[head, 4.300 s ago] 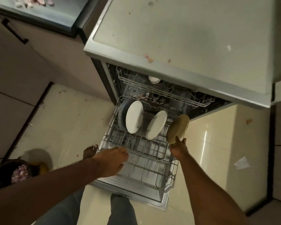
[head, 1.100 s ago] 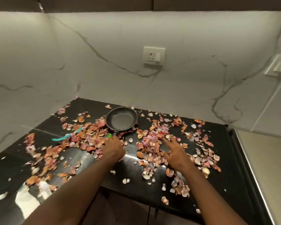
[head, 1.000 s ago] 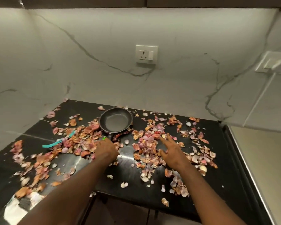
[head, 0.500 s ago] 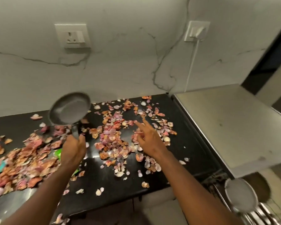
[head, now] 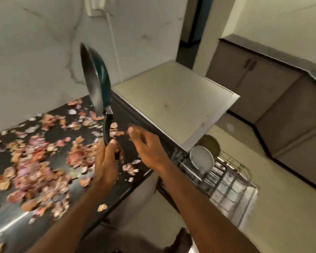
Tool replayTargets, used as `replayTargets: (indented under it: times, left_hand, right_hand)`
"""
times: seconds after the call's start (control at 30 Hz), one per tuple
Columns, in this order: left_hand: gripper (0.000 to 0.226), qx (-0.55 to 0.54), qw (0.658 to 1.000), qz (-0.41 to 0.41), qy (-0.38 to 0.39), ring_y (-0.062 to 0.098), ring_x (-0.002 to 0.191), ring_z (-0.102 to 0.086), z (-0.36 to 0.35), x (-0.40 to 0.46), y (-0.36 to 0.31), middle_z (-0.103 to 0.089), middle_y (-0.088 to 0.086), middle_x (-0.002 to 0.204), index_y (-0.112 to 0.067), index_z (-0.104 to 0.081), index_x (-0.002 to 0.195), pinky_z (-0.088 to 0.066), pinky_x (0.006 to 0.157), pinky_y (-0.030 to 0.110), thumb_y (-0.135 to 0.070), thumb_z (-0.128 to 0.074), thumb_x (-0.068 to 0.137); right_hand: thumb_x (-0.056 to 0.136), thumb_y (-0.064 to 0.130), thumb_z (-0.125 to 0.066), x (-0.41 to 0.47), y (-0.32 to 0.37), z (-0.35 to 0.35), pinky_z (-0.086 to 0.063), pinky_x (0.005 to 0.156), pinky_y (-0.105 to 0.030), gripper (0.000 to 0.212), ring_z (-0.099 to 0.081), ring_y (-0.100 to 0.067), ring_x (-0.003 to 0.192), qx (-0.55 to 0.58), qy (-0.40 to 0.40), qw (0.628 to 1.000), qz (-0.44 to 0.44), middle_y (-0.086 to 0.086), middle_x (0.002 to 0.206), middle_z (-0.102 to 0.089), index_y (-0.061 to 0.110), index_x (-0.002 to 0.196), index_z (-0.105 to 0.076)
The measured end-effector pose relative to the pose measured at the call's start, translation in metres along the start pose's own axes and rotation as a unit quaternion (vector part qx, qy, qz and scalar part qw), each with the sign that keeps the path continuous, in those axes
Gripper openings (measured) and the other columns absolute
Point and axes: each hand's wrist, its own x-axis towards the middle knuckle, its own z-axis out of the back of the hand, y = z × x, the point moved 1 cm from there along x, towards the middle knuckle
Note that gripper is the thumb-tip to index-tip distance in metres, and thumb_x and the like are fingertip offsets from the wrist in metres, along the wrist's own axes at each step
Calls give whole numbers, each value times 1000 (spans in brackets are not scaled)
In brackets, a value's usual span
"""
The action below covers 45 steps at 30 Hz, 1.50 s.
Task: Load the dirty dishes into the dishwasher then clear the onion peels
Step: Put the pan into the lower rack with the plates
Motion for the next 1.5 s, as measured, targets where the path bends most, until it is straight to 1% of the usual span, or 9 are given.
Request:
replayTargets:
  times: [0.17,0.33,0.47,0.6,0.73,1.03,1.17,1.33,1.5]
  left_hand:
    - [14,70,988,-18,138,16,62,-62,-101,-23,1,-62,11,74,-19,-60,108,-53,55,23,-29,-49,106]
    - [40,168,946,-57,269,14,62,-69,-191,-39,29,-70,-4,77,-23,-54,137,-57,59,36,-35,-52,99]
    - [43,212,916,-64,334,1,92,-70,-259,-59,50,-71,-15,102,-24,-47,145,-54,81,18,-20,-58,103]
    - [31,270,858,-41,436,9,79,-69,-313,-75,79,-69,-9,90,-42,-43,132,-55,66,29,-40,-50,102]
    - [27,294,815,-2,499,2,69,-62,-348,-92,104,-65,-9,83,-29,-49,129,-47,63,26,-36,-49,104]
    - [40,356,707,38,610,10,106,-63,-398,-109,198,-65,-8,113,-29,-50,128,-51,91,36,-58,-38,103]
    - [54,379,670,40,638,12,131,-54,-414,-118,256,-63,-9,132,-37,-46,134,-39,114,42,-72,-36,94]
    - [47,347,641,138,671,6,105,-65,-431,-109,297,-68,-13,111,-39,-47,117,-52,94,33,-77,-31,94]
    - [41,365,644,164,652,6,92,-65,-427,-93,335,-68,-13,104,-39,-47,119,-49,82,30,-71,-33,98]
  right_hand:
    - [105,59,-44,-20,-8,77,-59,88,-46,52,-74,-24,93,59,-99,993,-3,-6,97,-77,16,106,-72]
    - [102,43,-60,-38,-51,170,-60,85,-42,23,-75,-14,87,59,-196,977,-55,-1,90,-76,21,106,-65]
    - [101,44,-58,-61,-101,234,-55,77,-34,27,-69,-10,84,40,-244,960,-130,3,91,-72,18,105,-66]
    - [98,54,-54,-90,-149,280,-60,82,-42,33,-70,-11,87,22,-250,948,-194,6,94,-72,27,112,-64]
    - [102,41,-60,-127,-187,312,-52,72,-24,19,-68,-6,85,42,-277,928,-244,8,93,-71,26,114,-63]
    - [92,34,-78,-189,-295,336,-62,84,-43,18,-75,-10,83,107,-286,863,-403,6,86,-77,22,101,-68]
    - [92,23,-78,-202,-347,341,-64,79,-50,18,-77,-25,80,148,-302,813,-475,-10,84,-74,10,99,-66]
    - [95,16,-74,-206,-414,358,-65,78,-47,16,-77,-34,85,149,-276,795,-520,-20,92,-73,4,100,-65]
    - [96,15,-73,-190,-492,365,-65,77,-46,17,-78,-29,80,132,-221,786,-562,-21,93,-74,2,103,-63]
